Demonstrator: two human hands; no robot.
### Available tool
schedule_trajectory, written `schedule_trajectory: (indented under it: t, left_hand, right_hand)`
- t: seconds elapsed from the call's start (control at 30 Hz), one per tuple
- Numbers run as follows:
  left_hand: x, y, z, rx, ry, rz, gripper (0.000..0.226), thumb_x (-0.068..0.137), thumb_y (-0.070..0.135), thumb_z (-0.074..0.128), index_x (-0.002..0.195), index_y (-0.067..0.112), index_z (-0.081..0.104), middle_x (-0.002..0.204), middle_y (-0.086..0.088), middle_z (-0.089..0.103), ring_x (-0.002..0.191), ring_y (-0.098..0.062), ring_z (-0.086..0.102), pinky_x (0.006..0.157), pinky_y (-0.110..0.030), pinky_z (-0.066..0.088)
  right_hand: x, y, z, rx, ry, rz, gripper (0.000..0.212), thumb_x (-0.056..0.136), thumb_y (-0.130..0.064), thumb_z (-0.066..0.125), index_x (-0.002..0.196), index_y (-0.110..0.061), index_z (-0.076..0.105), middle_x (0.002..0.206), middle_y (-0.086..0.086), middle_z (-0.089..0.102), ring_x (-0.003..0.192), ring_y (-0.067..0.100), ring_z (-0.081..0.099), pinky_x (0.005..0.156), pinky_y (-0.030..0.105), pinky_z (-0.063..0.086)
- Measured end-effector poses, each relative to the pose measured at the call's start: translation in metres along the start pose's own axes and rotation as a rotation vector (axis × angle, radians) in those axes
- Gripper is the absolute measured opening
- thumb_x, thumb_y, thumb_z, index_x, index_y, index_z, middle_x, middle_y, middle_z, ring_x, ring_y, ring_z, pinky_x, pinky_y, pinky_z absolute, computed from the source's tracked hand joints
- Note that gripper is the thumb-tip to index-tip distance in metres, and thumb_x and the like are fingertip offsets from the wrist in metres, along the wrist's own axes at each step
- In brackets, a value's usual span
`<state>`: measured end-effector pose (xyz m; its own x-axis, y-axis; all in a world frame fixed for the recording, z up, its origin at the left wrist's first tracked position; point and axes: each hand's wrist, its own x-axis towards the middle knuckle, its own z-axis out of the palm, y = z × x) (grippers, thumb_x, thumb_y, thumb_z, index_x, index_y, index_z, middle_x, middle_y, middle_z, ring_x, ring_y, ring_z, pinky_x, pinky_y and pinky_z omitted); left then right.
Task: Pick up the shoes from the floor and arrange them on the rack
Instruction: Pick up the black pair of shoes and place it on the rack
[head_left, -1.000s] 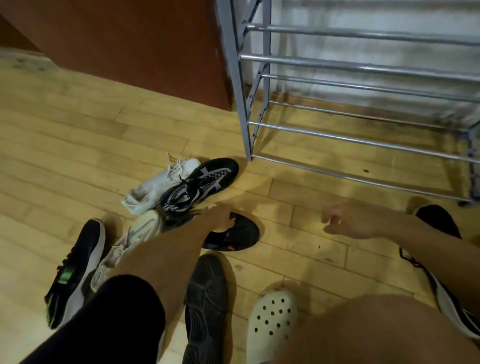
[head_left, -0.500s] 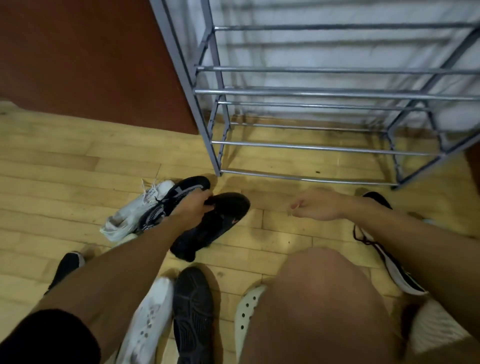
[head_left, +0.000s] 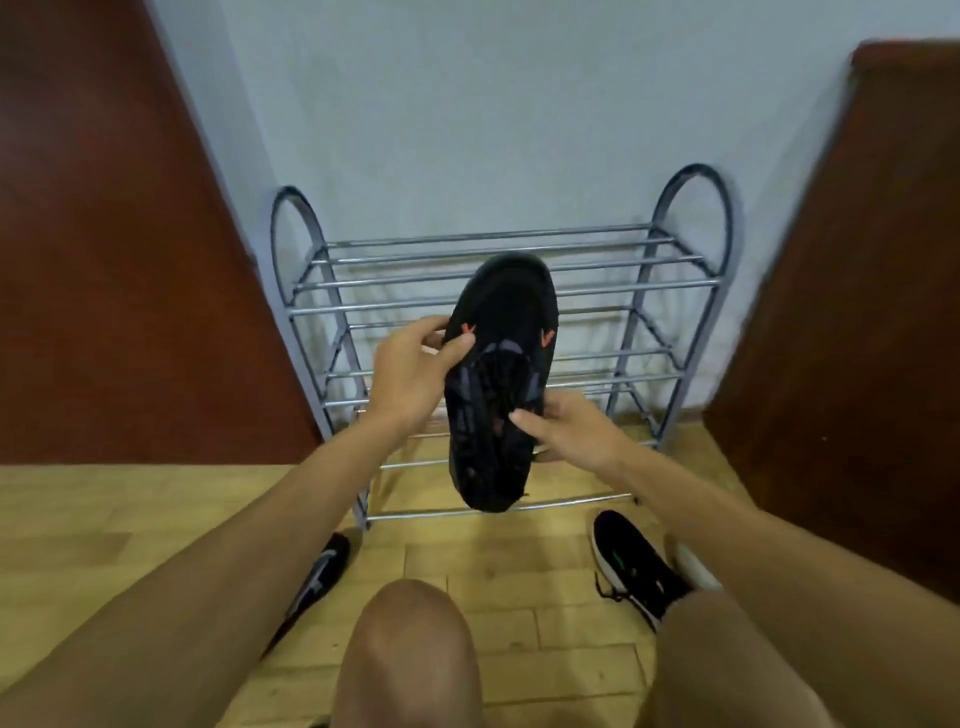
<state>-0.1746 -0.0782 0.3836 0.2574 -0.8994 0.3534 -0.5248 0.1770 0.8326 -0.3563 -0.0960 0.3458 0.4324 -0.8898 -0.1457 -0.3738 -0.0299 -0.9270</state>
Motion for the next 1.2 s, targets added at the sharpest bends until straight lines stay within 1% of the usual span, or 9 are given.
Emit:
schedule_trajectory:
  t: [0.1, 0.17, 0.33, 0.43, 0.67, 0.73, 0.83, 1.03, 1.2]
  left_hand:
    - [-0.006, 0.035, 0.014, -0.172, 0.058, -0.089, 0.029, 0.082, 0.031, 0.071, 0.108, 0.018, 0.071, 0.084, -0.003, 0.072, 0.081, -0.020, 0.071, 0.076, -0.039, 0.060]
    - [-0.012, 0.050, 0.026, -0.235, 0.018, -0.143, 0.040, 0.083, 0.032, 0.071, 0.119, 0.015, 0.065, 0.095, -0.010, 0.071, 0.088, -0.023, 0.071, 0.079, -0.044, 0.060]
    - [-0.035, 0.071, 0.069, -0.228, -0.304, -0.233, 0.041, 0.084, 0.024, 0.071, 0.122, 0.012, 0.060, 0.098, 0.000, 0.069, 0.088, -0.010, 0.067, 0.068, -0.018, 0.054]
    - [-0.048, 0.080, 0.101, -0.125, -0.459, -0.231, 0.041, 0.084, 0.018, 0.070, 0.124, 0.018, 0.060, 0.109, -0.001, 0.070, 0.094, -0.014, 0.066, 0.072, -0.025, 0.054]
    - [-0.070, 0.101, 0.159, 0.101, -0.664, -0.368, 0.017, 0.079, 0.007, 0.072, 0.095, 0.010, 0.069, 0.051, 0.003, 0.059, 0.049, -0.014, 0.051, 0.055, -0.028, 0.052]
    - [-0.085, 0.101, 0.179, 0.090, -0.716, -0.427, 0.020, 0.078, 0.005, 0.072, 0.097, 0.009, 0.068, 0.053, 0.000, 0.063, 0.048, -0.015, 0.055, 0.054, -0.027, 0.054]
    - [-0.118, 0.101, 0.210, -0.002, -0.777, -0.521, 0.029, 0.081, 0.008, 0.071, 0.109, 0.011, 0.066, 0.088, -0.010, 0.071, 0.078, -0.025, 0.068, 0.076, -0.035, 0.059]
    - [-0.206, 0.102, 0.273, -0.201, -0.871, -0.779, 0.034, 0.088, 0.005, 0.064, 0.121, 0.009, 0.058, 0.108, -0.010, 0.064, 0.098, -0.028, 0.062, 0.080, -0.035, 0.053]
    - [-0.273, 0.079, 0.300, -0.119, -0.921, -0.812, 0.025, 0.085, 0.000, 0.066, 0.110, 0.002, 0.065, 0.104, -0.015, 0.068, 0.079, -0.026, 0.067, 0.056, -0.032, 0.057]
  right_hand:
    - [-0.021, -0.010, -0.026, 0.074, 0.117, -0.045, 0.016, 0.096, -0.015, 0.057, 0.106, -0.011, 0.068, 0.102, 0.004, 0.072, 0.089, 0.015, 0.068, 0.071, 0.023, 0.055]
    - [-0.033, -0.008, -0.044, 0.114, 0.160, -0.009, 0.019, 0.097, -0.018, 0.055, 0.105, -0.007, 0.068, 0.105, 0.007, 0.073, 0.092, 0.019, 0.070, 0.072, 0.028, 0.058]
    - [-0.058, 0.001, -0.082, 0.276, 0.289, 0.002, 0.016, 0.098, -0.023, 0.052, 0.094, -0.015, 0.065, 0.093, 0.002, 0.071, 0.087, 0.021, 0.069, 0.084, 0.048, 0.058]
    - [-0.070, 0.011, -0.105, 0.317, 0.364, 0.015, 0.017, 0.098, -0.023, 0.053, 0.099, -0.010, 0.065, 0.095, 0.007, 0.069, 0.086, 0.024, 0.066, 0.089, 0.053, 0.055]
    - [-0.115, 0.060, -0.157, 0.129, 0.361, 0.100, 0.035, 0.097, -0.030, 0.054, 0.111, 0.000, 0.064, 0.089, 0.008, 0.069, 0.073, 0.019, 0.068, 0.050, 0.026, 0.058]
    - [-0.133, 0.077, -0.168, 0.088, 0.347, 0.117, 0.041, 0.096, -0.033, 0.054, 0.111, 0.003, 0.065, 0.095, 0.013, 0.070, 0.080, 0.025, 0.070, 0.057, 0.030, 0.060]
    - [-0.165, 0.105, -0.184, 0.102, 0.321, 0.162, 0.036, 0.097, -0.031, 0.053, 0.113, -0.001, 0.067, 0.094, 0.010, 0.070, 0.081, 0.022, 0.069, 0.064, 0.030, 0.059]
    - [-0.249, 0.184, -0.197, 0.312, 0.364, 0.341, 0.022, 0.098, -0.019, 0.052, 0.112, -0.008, 0.065, 0.101, 0.008, 0.069, 0.083, 0.019, 0.067, 0.069, 0.027, 0.058]
    - [-0.316, 0.273, -0.176, 0.389, 0.473, 0.578, 0.023, 0.095, -0.021, 0.057, 0.114, -0.008, 0.062, 0.113, 0.014, 0.067, 0.094, 0.026, 0.068, 0.089, 0.040, 0.057]
